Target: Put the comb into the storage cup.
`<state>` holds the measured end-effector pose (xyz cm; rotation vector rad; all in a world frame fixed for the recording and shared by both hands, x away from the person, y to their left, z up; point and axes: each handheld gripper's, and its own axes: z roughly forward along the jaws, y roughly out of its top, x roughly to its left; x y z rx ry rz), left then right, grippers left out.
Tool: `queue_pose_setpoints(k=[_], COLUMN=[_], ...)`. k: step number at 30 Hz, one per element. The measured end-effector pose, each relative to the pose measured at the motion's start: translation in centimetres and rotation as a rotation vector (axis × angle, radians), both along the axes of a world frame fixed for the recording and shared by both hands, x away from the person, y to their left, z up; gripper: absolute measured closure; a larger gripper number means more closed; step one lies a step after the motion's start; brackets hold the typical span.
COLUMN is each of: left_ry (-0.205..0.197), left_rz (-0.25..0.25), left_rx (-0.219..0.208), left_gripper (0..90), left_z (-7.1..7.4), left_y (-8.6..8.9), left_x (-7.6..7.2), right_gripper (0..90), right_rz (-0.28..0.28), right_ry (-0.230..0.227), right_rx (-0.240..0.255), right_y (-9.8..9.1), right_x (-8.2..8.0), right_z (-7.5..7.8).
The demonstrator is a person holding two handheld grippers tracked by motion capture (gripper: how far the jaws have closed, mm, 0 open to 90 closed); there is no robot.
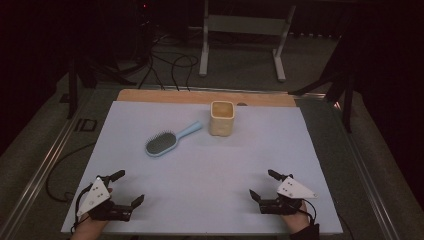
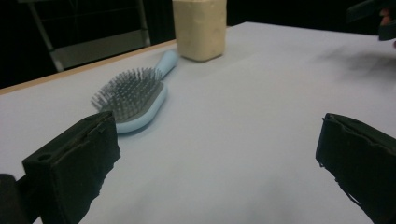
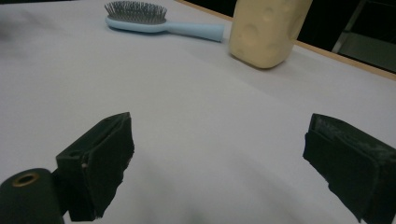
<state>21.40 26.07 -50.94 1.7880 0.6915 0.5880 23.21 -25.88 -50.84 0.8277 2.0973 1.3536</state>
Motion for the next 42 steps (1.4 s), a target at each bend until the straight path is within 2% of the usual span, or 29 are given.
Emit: queue_pose_setpoints(k=[2, 12, 20, 26, 32, 42], left_ry=[0.006, 0.011, -0.001, 0.01, 0.044, 0.051], left_rz=[-0.004, -0.026, -0.027, -0.044, -0.063, -0.073], left_rx=[-0.007, 0.016, 0.012, 0.025, 0.034, 0.042], left_gripper=[0.0, 0.0, 0.0, 0.0, 0.0, 0.0], left_z=[0.1, 0.8, 2.9, 4.4, 5.4, 7.4], left_y=[0.0, -0.6, -0.6, -0.9, -1.5, -2.1], left_x=[0.1, 0.1, 0.4, 1.0, 1.7, 3.5], right_gripper=[8.2, 8.2, 8.2, 8.2, 8.3, 8.2], right_rz=[-0.003, -0.001, -0.003, -0.006, 0.001, 0.005], right_ry=[-0.001, -0.012, -0.016, -0.024, -0.026, -0.03], right_rx=[0.002, 0.017, 0.032, 0.036, 0.04, 0.046], right_y=[0.0, -0.2, -0.2, -0.3, -0.3, -0.3], right_x=[0.0, -0.1, 0.0, -0.1, -0.1, -0.2], right_z=[0.0, 0.2, 0.3, 0.4, 0.5, 0.6])
